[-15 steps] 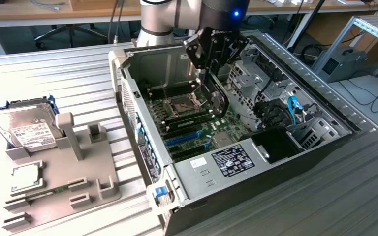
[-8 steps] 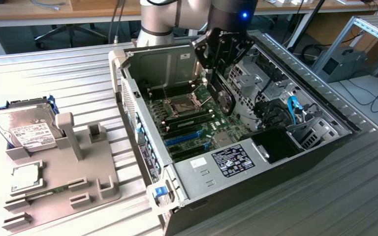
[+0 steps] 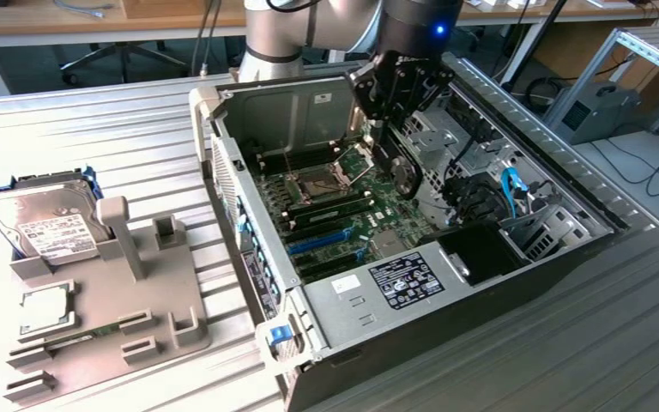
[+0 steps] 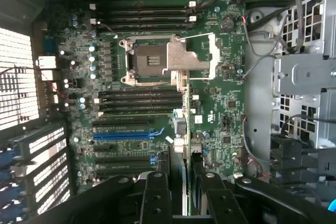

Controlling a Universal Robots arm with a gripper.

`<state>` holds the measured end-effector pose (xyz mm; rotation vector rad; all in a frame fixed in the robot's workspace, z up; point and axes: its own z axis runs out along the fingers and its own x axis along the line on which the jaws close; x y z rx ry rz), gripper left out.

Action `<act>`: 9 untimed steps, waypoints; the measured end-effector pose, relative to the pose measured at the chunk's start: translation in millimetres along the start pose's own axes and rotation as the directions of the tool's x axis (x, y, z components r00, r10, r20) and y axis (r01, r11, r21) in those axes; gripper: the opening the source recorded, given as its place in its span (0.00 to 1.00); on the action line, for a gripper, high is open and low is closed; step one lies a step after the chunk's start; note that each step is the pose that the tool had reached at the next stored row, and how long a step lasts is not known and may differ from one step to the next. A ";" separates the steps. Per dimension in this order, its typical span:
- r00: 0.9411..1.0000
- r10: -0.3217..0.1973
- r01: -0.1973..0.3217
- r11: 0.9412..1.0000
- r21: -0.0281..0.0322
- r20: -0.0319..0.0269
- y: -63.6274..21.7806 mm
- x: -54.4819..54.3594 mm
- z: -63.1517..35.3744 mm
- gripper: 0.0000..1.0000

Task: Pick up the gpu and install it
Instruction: 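Pick up the gpu and move the gpu toward the slot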

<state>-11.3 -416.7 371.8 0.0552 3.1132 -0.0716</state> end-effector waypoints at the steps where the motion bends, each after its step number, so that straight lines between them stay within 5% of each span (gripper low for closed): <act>1: 1.000 0.000 0.000 1.000 0.000 0.000 0.4 -0.6 0.4 0.27; 9: 1.000 0.000 0.000 1.000 0.000 0.000 0.6 -0.8 0.4 0.27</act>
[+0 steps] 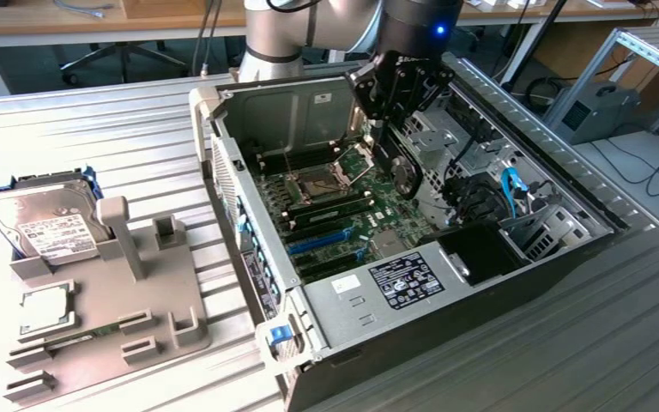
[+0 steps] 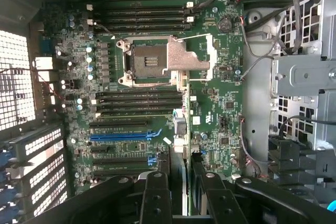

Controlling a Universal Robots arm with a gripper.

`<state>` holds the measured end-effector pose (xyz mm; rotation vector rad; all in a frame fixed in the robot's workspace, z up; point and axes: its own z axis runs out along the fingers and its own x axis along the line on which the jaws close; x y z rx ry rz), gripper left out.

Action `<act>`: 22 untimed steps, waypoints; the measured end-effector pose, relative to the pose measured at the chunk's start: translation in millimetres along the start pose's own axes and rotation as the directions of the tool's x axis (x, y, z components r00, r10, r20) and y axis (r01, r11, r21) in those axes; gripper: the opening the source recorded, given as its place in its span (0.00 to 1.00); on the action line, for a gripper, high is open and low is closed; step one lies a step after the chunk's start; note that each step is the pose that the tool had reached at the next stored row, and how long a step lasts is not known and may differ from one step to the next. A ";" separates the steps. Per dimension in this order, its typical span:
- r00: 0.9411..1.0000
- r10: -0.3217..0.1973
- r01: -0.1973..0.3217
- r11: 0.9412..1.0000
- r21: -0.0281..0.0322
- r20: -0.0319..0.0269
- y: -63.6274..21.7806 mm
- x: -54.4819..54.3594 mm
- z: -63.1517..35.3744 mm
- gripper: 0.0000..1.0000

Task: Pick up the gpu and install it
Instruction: 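Insert the gpu into the slot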

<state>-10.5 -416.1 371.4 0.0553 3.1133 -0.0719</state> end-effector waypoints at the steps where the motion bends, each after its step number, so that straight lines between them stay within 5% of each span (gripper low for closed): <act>1: 1.000 0.000 0.000 1.000 0.000 0.000 0.0 0.0 0.0 0.27; 6: 1.000 0.000 0.000 1.000 0.000 0.000 0.0 0.0 0.0 0.27; 12: 0.997 -0.081 0.081 0.997 -0.002 0.004 0.0 0.0 0.1 0.27; 17: 0.988 -0.156 0.156 0.988 -0.004 0.007 0.0 0.0 0.3 0.27; 22: 0.973 -0.233 0.233 0.973 -0.005 0.011 0.0 -0.2 0.6 0.27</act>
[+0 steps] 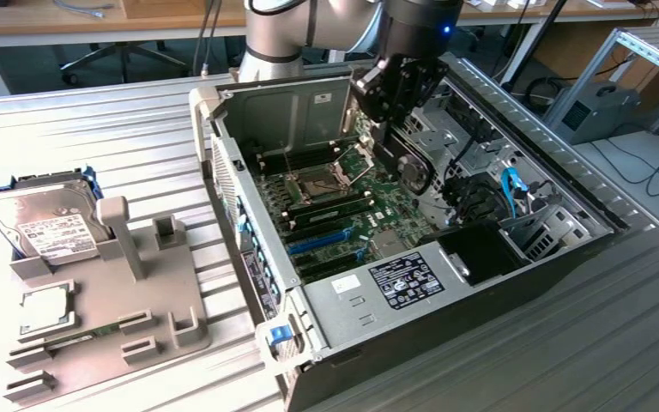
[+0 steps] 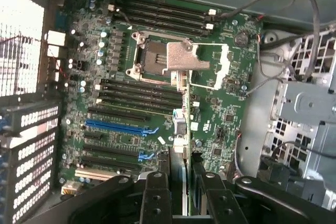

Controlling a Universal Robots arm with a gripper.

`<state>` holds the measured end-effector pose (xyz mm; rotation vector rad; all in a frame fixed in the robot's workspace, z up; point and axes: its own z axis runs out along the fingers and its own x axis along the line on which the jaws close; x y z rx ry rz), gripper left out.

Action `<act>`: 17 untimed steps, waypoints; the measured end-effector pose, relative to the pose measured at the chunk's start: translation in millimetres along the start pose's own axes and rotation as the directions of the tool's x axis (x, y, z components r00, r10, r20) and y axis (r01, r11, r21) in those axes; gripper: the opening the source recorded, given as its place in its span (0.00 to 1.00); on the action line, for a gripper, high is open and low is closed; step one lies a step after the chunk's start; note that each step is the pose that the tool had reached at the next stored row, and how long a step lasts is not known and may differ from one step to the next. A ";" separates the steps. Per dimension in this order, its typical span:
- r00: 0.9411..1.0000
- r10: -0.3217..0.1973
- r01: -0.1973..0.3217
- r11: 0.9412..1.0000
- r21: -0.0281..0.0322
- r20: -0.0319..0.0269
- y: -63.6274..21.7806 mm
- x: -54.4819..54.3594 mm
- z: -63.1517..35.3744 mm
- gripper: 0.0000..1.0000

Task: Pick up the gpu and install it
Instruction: 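Insert the gpu into the slot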

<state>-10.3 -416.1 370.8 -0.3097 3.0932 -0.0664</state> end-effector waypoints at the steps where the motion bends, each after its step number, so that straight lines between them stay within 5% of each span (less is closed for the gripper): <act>1: 1.000 -0.017 0.017 1.000 0.000 0.001 0.0 -0.1 0.1 0.27; 11: 0.984 -0.178 0.178 0.984 -0.004 0.009 -0.1 -0.8 0.6 0.27; 17: 0.964 -0.265 0.265 0.964 -0.006 0.013 -0.1 -1.0 0.9 0.27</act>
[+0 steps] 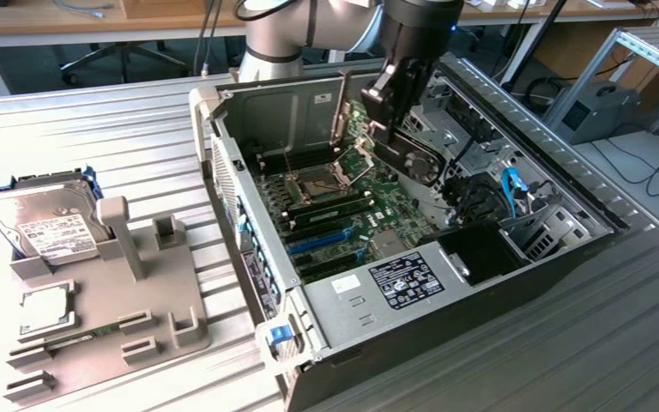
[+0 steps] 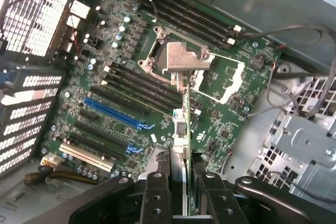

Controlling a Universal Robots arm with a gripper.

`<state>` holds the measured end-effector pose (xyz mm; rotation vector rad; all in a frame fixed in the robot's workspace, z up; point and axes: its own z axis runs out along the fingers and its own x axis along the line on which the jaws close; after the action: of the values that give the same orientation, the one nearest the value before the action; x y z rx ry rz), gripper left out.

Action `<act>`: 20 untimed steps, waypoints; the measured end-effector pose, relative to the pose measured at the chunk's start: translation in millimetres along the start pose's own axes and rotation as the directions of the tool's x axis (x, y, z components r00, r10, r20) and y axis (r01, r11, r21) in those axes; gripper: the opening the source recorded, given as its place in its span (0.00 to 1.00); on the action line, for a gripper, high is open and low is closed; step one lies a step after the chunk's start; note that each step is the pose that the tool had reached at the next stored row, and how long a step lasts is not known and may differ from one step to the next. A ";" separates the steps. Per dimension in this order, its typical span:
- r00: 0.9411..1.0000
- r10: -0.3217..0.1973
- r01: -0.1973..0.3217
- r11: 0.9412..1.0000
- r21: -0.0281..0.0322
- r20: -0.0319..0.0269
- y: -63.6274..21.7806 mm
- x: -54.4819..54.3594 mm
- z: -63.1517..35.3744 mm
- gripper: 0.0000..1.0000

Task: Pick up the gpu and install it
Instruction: 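Insert the gpu into the slot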

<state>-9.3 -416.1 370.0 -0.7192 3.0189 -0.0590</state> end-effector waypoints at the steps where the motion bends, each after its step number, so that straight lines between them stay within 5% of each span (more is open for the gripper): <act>1: 1.000 -0.016 0.016 1.000 0.000 0.001 0.0 0.0 0.1 0.27; 12: 0.989 -0.150 0.150 0.989 -0.004 0.007 0.0 -0.1 0.6 0.27; 20: 0.972 -0.236 0.236 0.972 -0.005 0.012 0.0 -0.1 0.9 0.27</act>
<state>-9.2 -416.1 369.0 -1.0726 2.9077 -0.0516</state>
